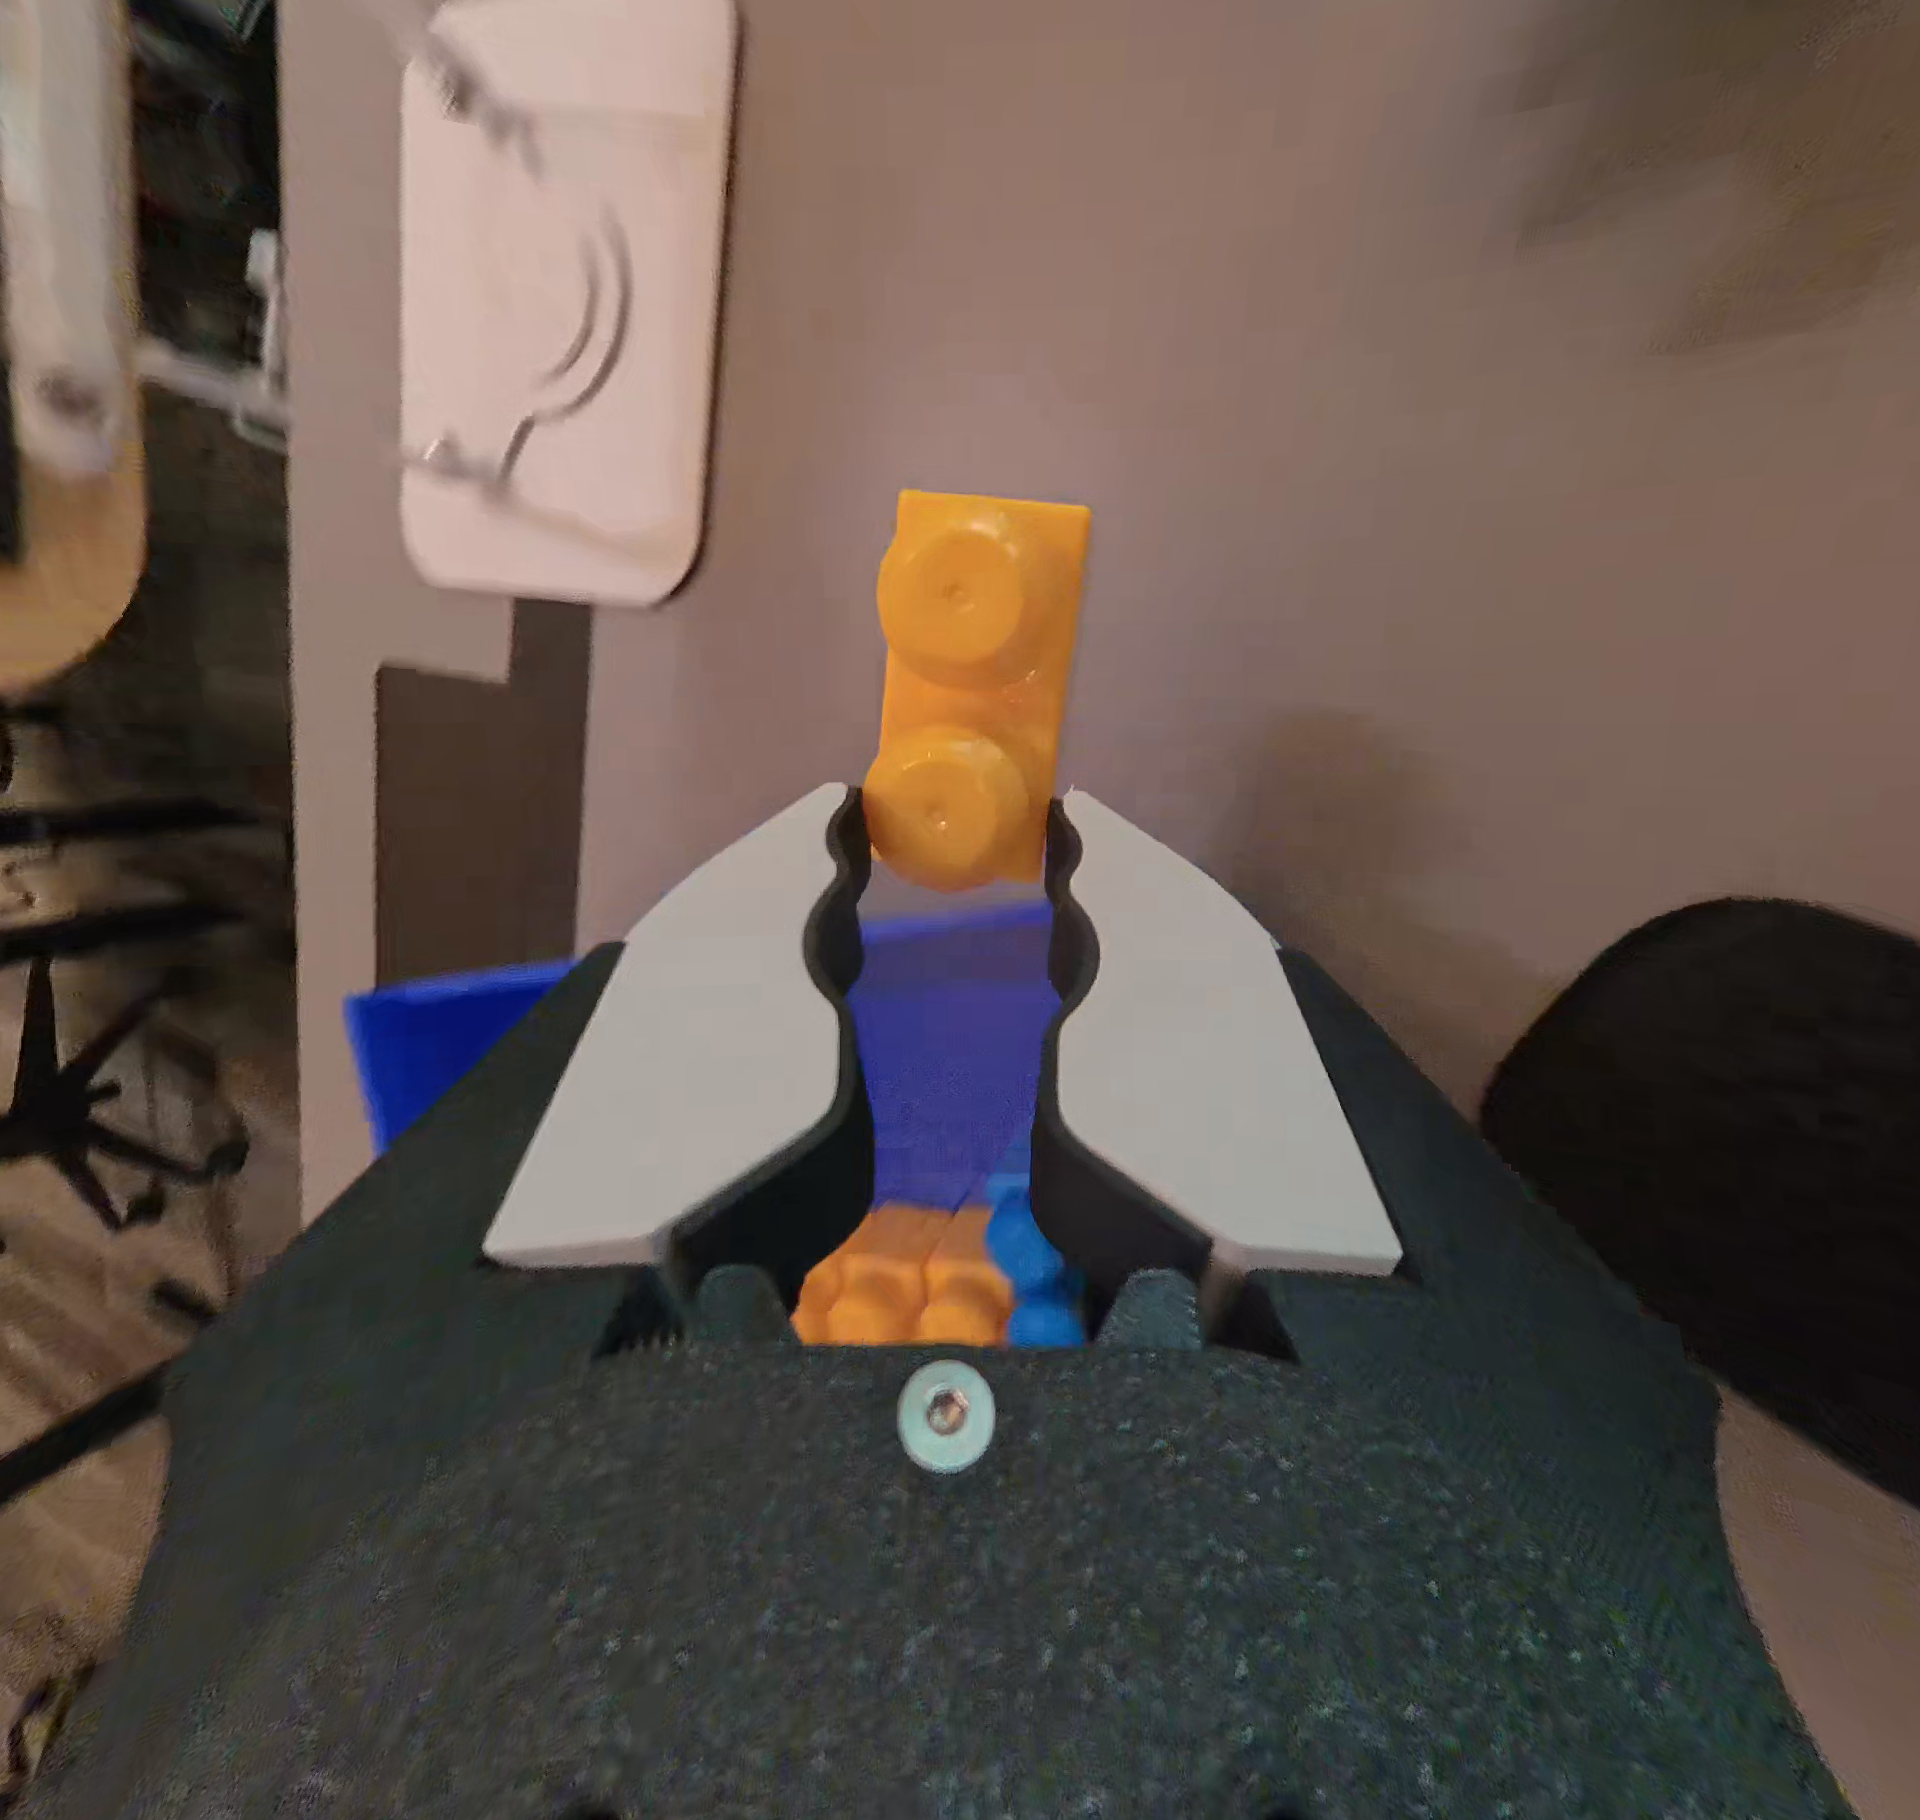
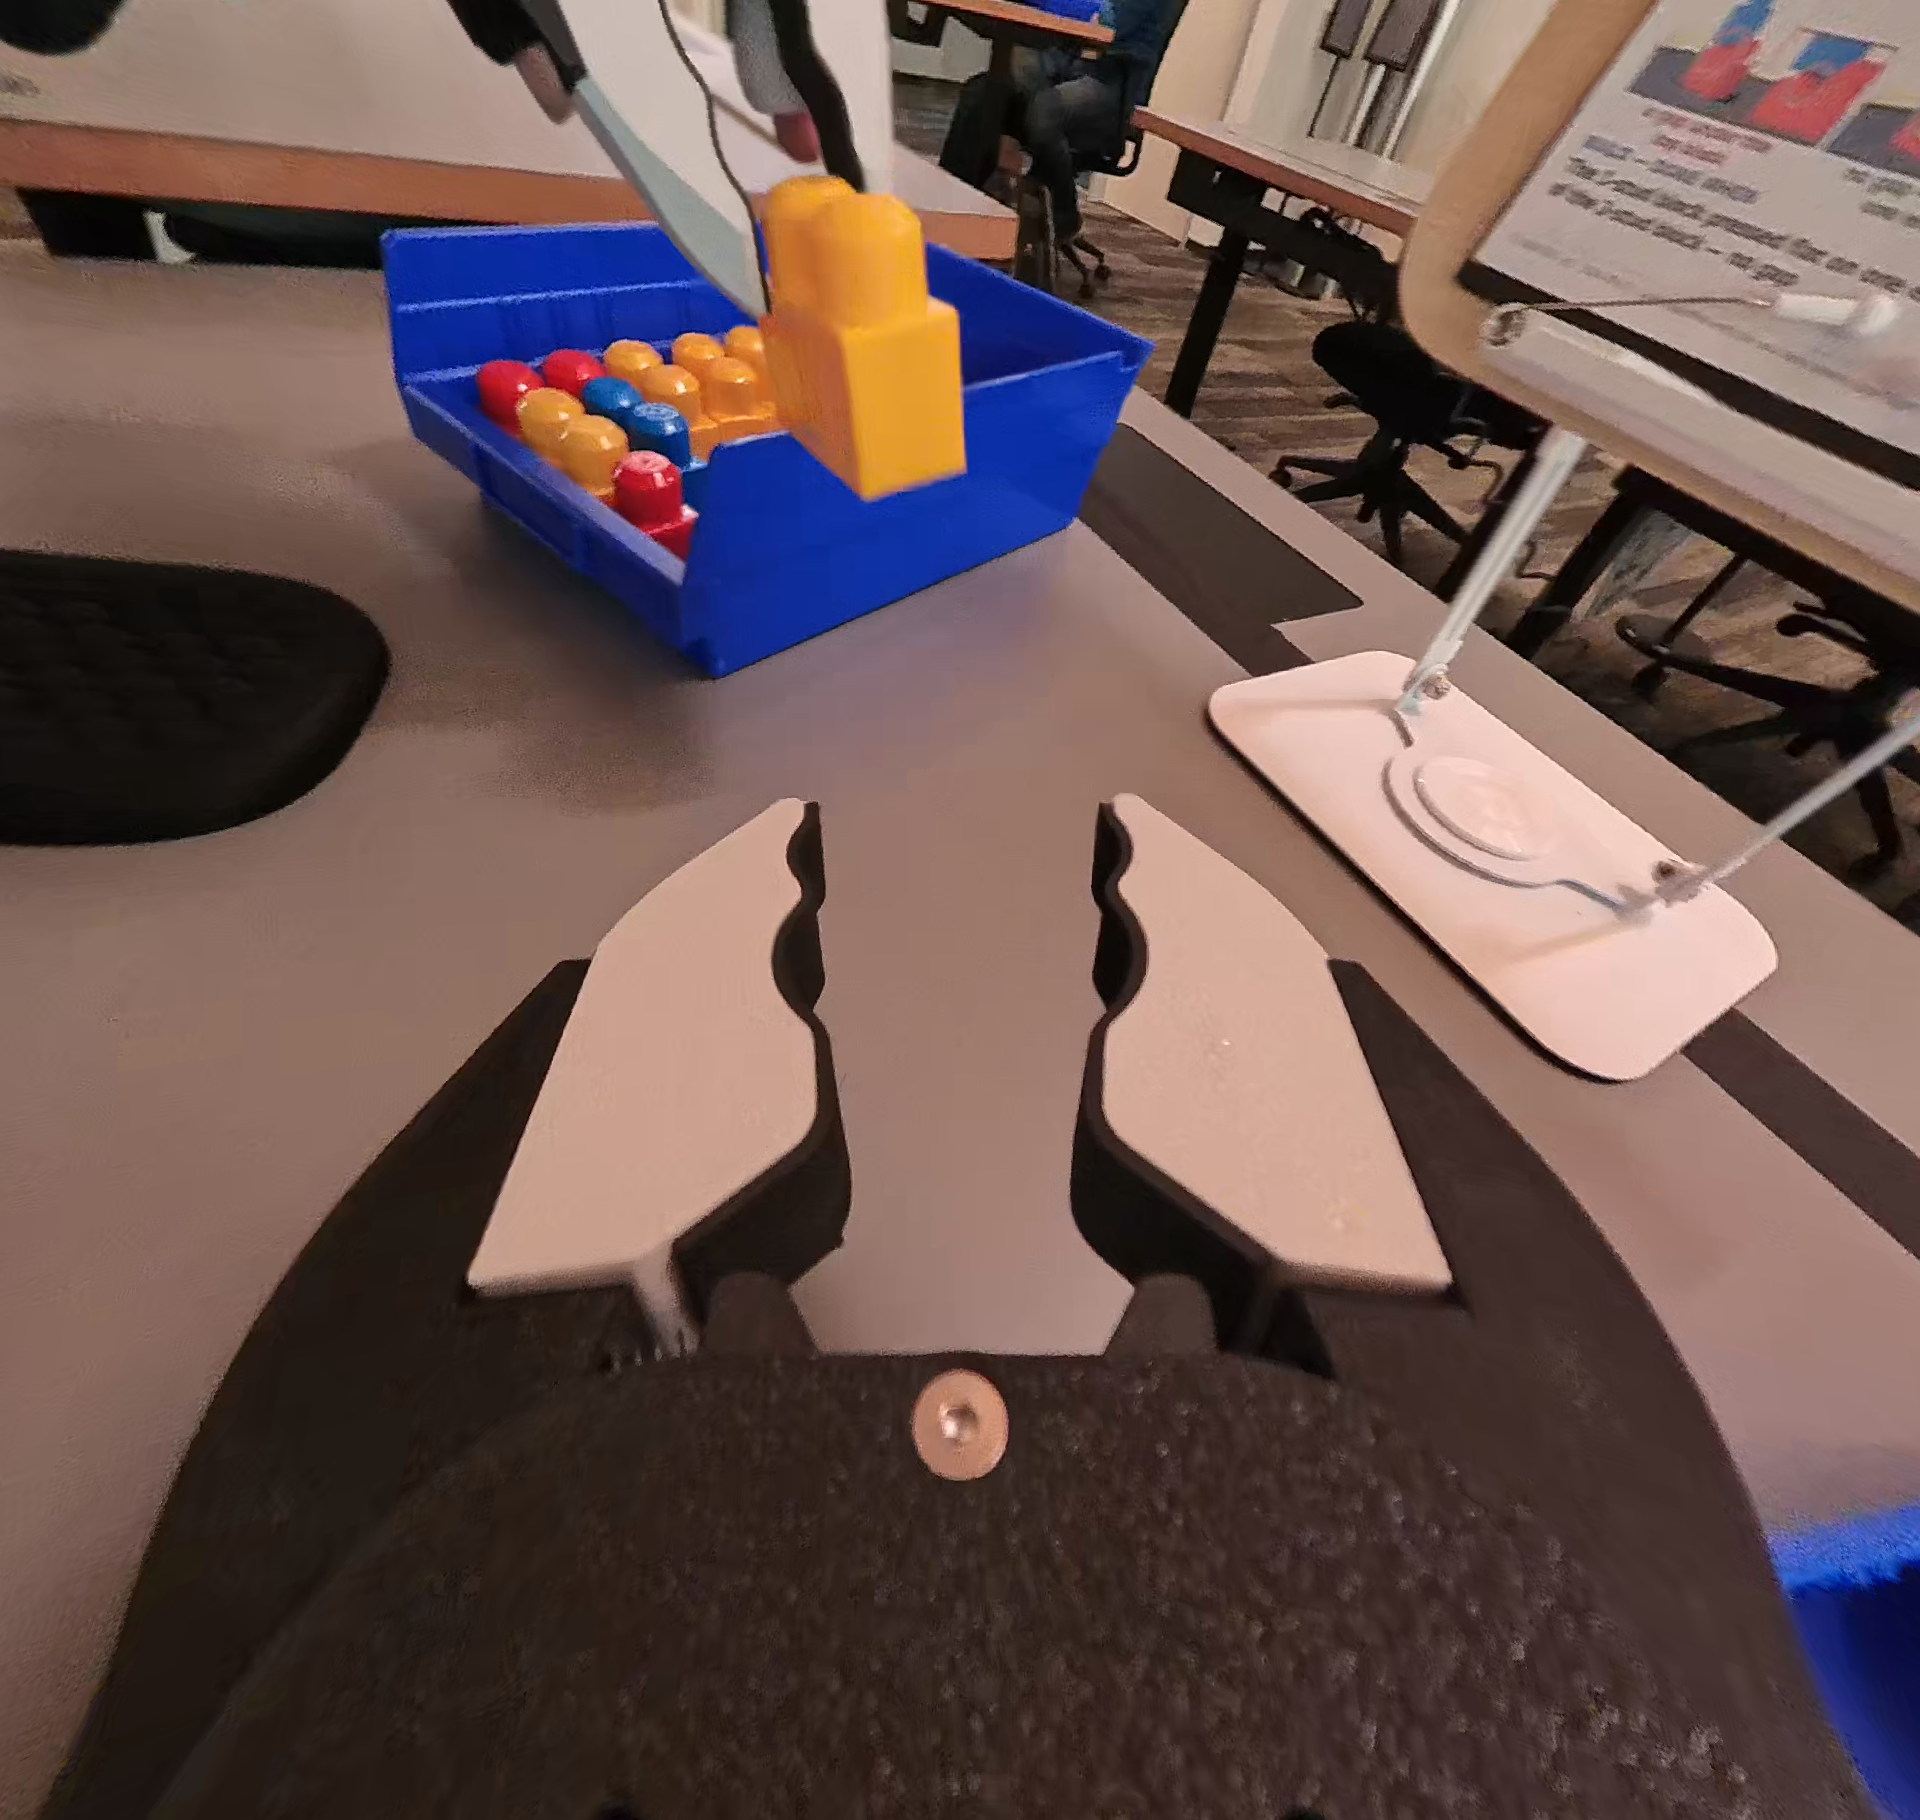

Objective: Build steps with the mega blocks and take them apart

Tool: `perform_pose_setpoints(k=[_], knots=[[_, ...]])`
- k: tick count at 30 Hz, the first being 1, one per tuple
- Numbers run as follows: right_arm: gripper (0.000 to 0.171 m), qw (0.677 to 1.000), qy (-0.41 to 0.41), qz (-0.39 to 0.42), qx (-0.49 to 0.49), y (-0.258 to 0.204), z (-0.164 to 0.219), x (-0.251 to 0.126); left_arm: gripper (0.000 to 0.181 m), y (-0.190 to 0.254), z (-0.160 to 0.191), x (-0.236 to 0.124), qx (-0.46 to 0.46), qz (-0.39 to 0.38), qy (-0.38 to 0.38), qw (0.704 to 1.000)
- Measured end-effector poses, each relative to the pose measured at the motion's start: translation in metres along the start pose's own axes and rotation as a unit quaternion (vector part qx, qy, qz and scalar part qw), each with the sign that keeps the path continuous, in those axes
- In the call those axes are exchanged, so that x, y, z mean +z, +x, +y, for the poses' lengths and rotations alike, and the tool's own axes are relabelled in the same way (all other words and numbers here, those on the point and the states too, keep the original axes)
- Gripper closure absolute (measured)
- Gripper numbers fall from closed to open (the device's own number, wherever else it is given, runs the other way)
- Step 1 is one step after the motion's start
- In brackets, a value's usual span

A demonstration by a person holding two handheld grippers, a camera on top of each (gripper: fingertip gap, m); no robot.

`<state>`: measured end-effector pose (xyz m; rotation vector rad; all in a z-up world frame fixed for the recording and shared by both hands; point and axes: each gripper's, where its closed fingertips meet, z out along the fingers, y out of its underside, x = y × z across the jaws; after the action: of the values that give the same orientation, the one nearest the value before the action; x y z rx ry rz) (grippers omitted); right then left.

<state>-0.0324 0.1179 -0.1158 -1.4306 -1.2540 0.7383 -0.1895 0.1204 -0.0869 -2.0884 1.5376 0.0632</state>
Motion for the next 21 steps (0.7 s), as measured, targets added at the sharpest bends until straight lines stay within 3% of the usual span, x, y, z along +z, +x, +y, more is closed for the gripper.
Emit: perform_pose_setpoints(k=[5, 11, 14, 18, 21], knots=[[0.117, 0.998, -0.027, -0.038, -0.042, -0.024, 0.010, 0.008, 0.148, 0.057, -0.044, 0.035, 0.023, 0.039, 0.032, 0.998], [0.120, 0.990, -0.089, -0.090, -0.069, -0.048, 0.036, 0.015, 0.148, 0.106, -0.065, 0.076, 0.012, 0.088, 0.053, 0.995], [0.132, 0.983, -0.114, -0.110, -0.088, -0.056, 0.047, 0.015, 0.149, 0.117, -0.068, 0.083, 0.017, 0.100, 0.055, 0.993], [0.134, 0.982, -0.111, -0.134, -0.075, -0.062, 0.050, 0.015, 0.149, 0.122, -0.067, 0.081, 0.020, 0.102, 0.078, 0.992], [0.134, 0.981, -0.102, -0.157, -0.057, -0.067, 0.052, 0.016, 0.129, 0.110, -0.063, 0.065, 0.005, 0.079, 0.101, 0.992]])
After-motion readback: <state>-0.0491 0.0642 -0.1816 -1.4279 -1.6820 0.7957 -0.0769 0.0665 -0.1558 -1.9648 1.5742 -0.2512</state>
